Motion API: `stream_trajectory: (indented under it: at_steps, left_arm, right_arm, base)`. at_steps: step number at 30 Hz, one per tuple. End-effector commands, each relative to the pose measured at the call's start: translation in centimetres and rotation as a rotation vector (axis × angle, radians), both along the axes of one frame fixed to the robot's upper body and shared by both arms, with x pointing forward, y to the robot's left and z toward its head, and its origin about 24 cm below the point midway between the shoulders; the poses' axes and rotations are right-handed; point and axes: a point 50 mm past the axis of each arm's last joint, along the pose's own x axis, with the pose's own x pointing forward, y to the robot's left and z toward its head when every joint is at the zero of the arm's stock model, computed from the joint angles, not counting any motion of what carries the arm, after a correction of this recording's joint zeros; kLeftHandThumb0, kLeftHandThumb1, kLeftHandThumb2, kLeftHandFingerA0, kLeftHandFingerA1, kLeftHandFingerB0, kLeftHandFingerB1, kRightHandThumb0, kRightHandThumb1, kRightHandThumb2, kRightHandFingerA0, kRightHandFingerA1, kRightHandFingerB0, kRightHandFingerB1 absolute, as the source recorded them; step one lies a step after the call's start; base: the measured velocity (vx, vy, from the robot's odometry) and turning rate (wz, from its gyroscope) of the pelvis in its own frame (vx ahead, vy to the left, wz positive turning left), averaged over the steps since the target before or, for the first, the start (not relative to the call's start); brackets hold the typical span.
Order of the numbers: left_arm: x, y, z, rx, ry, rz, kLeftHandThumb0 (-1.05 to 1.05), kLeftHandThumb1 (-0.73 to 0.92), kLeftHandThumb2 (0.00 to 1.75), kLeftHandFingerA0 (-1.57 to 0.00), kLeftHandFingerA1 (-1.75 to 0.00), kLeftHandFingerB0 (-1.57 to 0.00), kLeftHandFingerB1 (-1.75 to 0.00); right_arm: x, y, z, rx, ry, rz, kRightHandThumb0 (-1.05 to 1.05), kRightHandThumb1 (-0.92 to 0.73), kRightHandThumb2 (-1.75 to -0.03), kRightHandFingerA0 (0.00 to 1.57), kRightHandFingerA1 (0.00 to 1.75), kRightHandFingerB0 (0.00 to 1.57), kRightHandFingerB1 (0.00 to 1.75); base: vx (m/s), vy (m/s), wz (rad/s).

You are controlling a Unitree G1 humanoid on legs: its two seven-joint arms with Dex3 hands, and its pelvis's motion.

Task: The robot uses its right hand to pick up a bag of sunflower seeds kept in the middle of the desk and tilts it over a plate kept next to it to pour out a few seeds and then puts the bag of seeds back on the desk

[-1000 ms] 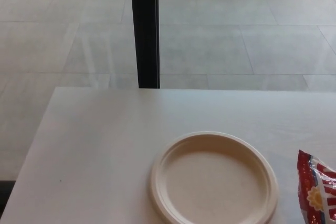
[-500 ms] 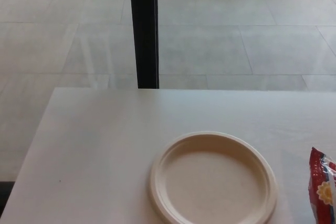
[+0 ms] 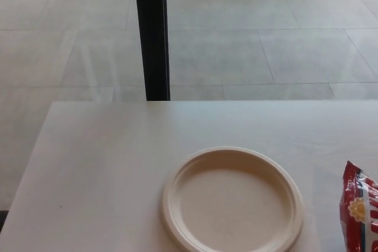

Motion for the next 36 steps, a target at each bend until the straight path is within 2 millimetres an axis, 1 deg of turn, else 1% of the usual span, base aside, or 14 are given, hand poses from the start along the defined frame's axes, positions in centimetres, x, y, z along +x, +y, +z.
stream_trajectory:
  at_steps: [1,2,3,4,10,13,14,19,23,25,27,28,34,36]
  left_arm:
    - [0.1,0.2,0.2,0.029,0.014,-0.025,-0.48,0.66,0.68,-0.42,-0.69,-0.32,-0.57]
    - [0.1,0.1,0.1,0.030,-0.001,-0.010,-0.46,0.47,0.98,-0.41,-0.69,-0.29,-0.61]
    - [0.2,0.1,0.1,0.029,-0.003,-0.018,-0.46,0.64,0.70,-0.44,-0.70,-0.34,-0.58]
    - [0.2,0.1,0.1,0.021,-0.020,-0.007,-0.44,0.48,0.99,-0.42,-0.70,-0.30,-0.62]
    - [0.2,0.1,0.1,0.043,0.005,-0.017,-0.47,0.66,0.68,-0.48,-0.71,-0.36,-0.58]
    - [0.3,0.1,0.1,0.032,-0.023,-0.010,-0.46,0.50,1.00,-0.41,-0.69,-0.30,-0.61]
    - [0.3,0.0,0.1,0.032,-0.019,-0.007,-0.46,0.67,0.71,-0.45,-0.70,-0.35,-0.58]
    - [0.4,0.1,0.2,0.052,0.010,-0.062,-0.49,0.71,0.71,-0.47,-0.70,-0.37,-0.58]
    - [0.2,0.1,0.2,0.037,-0.023,-0.017,-0.57,0.70,0.74,-0.44,-0.71,-0.33,-0.59]
    - [0.2,0.1,0.3,0.048,0.002,-0.062,-0.65,0.75,0.74,-0.45,-0.71,-0.33,-0.57]
    - [0.1,0.0,0.2,0.055,-0.001,-0.064,-0.71,0.76,0.79,-0.50,-0.74,-0.35,-0.60]
    - [0.1,0.0,0.2,0.062,0.011,-0.073,-0.73,0.79,0.74,-0.49,-0.73,-0.34,-0.59]
    - [-0.4,-0.1,0.2,0.034,-0.010,-0.011,-0.79,0.80,0.74,-0.40,-0.70,-0.30,-0.57]
    - [-0.4,-0.1,0.2,0.039,-0.006,-0.025,-0.82,0.63,1.14,-0.41,-0.71,-0.24,-0.59]
  right_arm:
    - [0.0,0.3,-0.7,-0.007,-0.068,-0.062,-0.54,-0.38,-1.46,1.42,1.15,0.13,1.12]
    - [-0.1,0.4,-1.0,-0.009,-0.068,-0.064,-0.56,-0.48,-1.36,1.43,1.26,0.34,0.87]
    - [-0.2,0.6,-1.2,-0.012,-0.080,-0.060,-0.54,-0.37,-1.53,1.47,1.26,0.29,1.08]
    - [-0.2,0.6,-1.3,-0.014,-0.084,-0.058,-0.60,-0.38,-1.49,1.51,1.30,0.34,1.03]
    - [-0.4,0.8,-2.3,-0.029,-0.090,-0.084,-0.57,-0.41,-1.48,1.50,1.41,0.43,1.03]
    - [-0.4,0.9,-2.4,-0.032,-0.072,-0.076,-0.58,-0.43,-1.41,1.46,1.38,0.40,1.09]
    - [-0.4,0.9,-2.5,-0.035,-0.063,-0.069,-0.60,-0.45,-1.38,1.44,1.36,0.40,1.08]
    - [0.3,1.1,-2.0,-0.068,-0.024,-0.015,-0.64,-0.39,-1.43,1.40,1.48,0.73,1.10]
    - [1.4,1.3,-0.8,-0.118,-0.005,0.026,-0.77,-0.29,-1.39,1.55,1.49,1.34,1.25]
    - [2.3,1.6,0.1,-0.130,-0.026,0.053,-0.30,-0.33,-1.22,1.57,1.48,1.57,1.48]
    - [3.3,2.0,0.9,-0.134,-0.012,0.063,-0.31,-0.32,-1.22,1.57,1.49,1.57,1.49]
    - [3.9,2.4,1.5,-0.168,0.001,0.080,-0.74,-0.28,-1.56,1.50,1.60,1.36,1.50]
    - [6.9,4.8,5.6,-0.205,0.013,0.169,-0.76,-0.27,-1.46,1.42,1.50,1.34,1.36]
    - [7.7,5.7,7.1,-0.209,0.013,0.178,-0.62,-0.23,-1.44,1.36,1.48,1.15,1.21]
  base:
    - [0.00,0.000,0.00]
    - [0.00,0.000,0.00]
    - [0.00,0.000,0.00]
    - [0.00,0.000,0.00]
    - [0.00,0.000,0.00]
    - [0.00,0.000,0.00]
    - [0.00,0.000,0.00]
    - [0.00,0.000,0.00]
    - [0.00,0.000,0.00]
    - [0.00,0.000,0.00]
    - [0.00,0.000,0.00]
    - [0.00,0.000,0.00]
    - [0.00,0.000,0.00]
    - [-0.01,-0.009,0.09]
